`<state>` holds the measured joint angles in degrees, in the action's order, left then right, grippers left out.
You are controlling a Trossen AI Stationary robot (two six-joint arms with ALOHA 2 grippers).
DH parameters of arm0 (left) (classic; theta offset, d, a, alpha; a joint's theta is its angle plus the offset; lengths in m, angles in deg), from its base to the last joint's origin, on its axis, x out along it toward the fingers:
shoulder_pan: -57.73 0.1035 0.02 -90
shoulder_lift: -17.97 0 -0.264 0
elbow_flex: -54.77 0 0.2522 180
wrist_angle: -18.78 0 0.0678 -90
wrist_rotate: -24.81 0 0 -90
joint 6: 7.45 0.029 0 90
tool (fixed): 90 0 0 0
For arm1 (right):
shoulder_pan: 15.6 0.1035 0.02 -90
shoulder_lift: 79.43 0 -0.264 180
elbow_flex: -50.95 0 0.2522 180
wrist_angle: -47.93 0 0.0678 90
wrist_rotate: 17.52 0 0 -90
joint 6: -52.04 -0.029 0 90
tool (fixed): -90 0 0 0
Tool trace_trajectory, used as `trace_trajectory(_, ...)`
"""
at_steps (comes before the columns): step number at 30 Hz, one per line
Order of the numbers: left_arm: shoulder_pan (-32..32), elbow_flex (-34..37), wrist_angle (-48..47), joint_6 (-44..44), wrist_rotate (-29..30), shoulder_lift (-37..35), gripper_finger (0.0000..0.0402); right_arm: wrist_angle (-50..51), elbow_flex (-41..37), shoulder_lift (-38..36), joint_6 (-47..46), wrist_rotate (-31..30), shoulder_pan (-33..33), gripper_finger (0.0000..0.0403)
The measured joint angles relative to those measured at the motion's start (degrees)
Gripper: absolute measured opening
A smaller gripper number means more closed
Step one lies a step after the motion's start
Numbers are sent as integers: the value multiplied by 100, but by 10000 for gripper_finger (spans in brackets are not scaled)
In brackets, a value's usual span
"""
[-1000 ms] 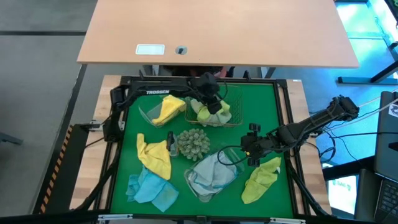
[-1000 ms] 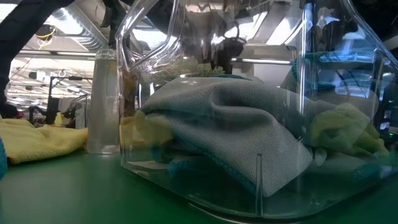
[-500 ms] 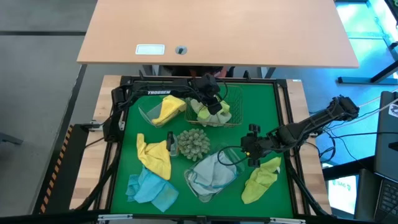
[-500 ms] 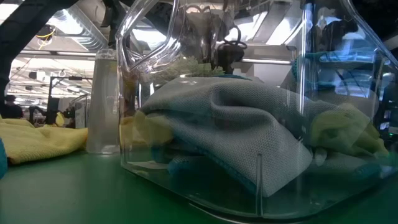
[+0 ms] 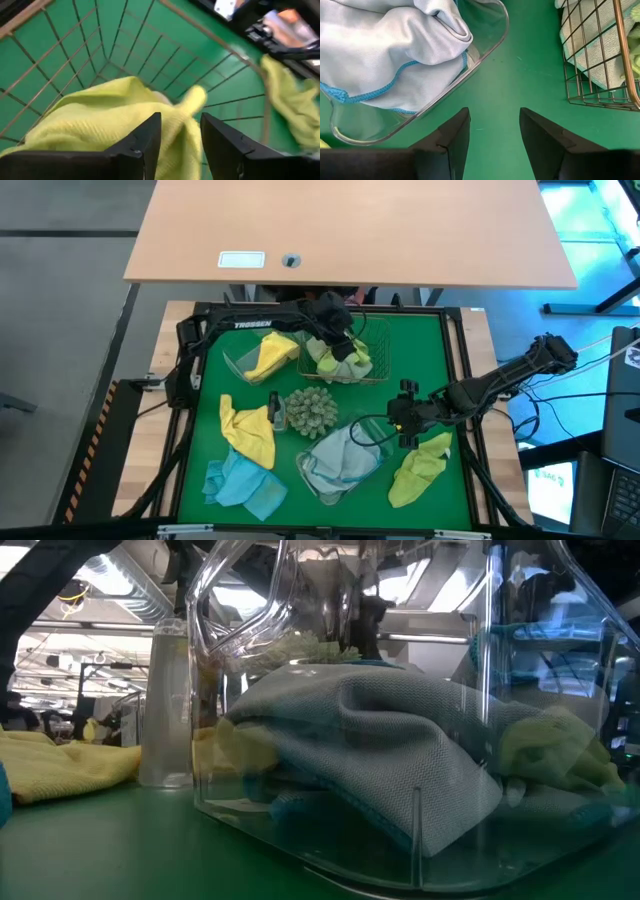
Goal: Sort microfiber towel by color & place in baskets
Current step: Put the green microfiber towel into the wire basket
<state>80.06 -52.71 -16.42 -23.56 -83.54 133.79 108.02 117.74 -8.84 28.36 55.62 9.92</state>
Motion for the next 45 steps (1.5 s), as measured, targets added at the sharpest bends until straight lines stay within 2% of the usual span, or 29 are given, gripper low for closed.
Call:
trace_trajectory(7, 124, 0, -158, 23, -171, -441, 130, 0, 2, 0, -2, 73, 0, 172)
trace_trajectory(12, 108, -7, -606, 304, 6, -965, 130, 2, 2, 0, -1, 357, -2, 172)
trace_trajectory(17, -8, -7, -1389, 645, 457, -1568, 130, 19, 42, 0, -2, 905, -1, 172)
trace_trajectory(22, -231, -7, -2132, 923, 580, -2134, 130, 8, 190, 0, -81, 1657, 2, 172)
trace_trajectory(26, -511, -7, -2501, 932, 627, -2529, 130, 6, 216, 0, -712, 2218, 7, 172)
trace_trajectory(30, -959, -9, -2804, 1226, 1116, -2792, 130, -2, 216, 0, -1319, 2499, 275, 172)
trace_trajectory(34, -1475, -9, -2952, 1374, 1729, -2951, 130, -10, 216, 0, -1858, 2524, 812, 172)
trace_trajectory(37, -1834, -9, -2922, 1374, 1775, -2982, 130, -32, 216, 0, -2209, 2433, 1237, 172)
trace_trajectory(42, -2428, -7, -2984, 1367, 1830, -2980, 130, -42, 216, 39, -2792, 1719, 1873, 172)
trace_trajectory(45, -2784, 102, -2904, 1324, 2151, -2981, 130, -47, 216, 128, -3007, 1511, 2164, 172)
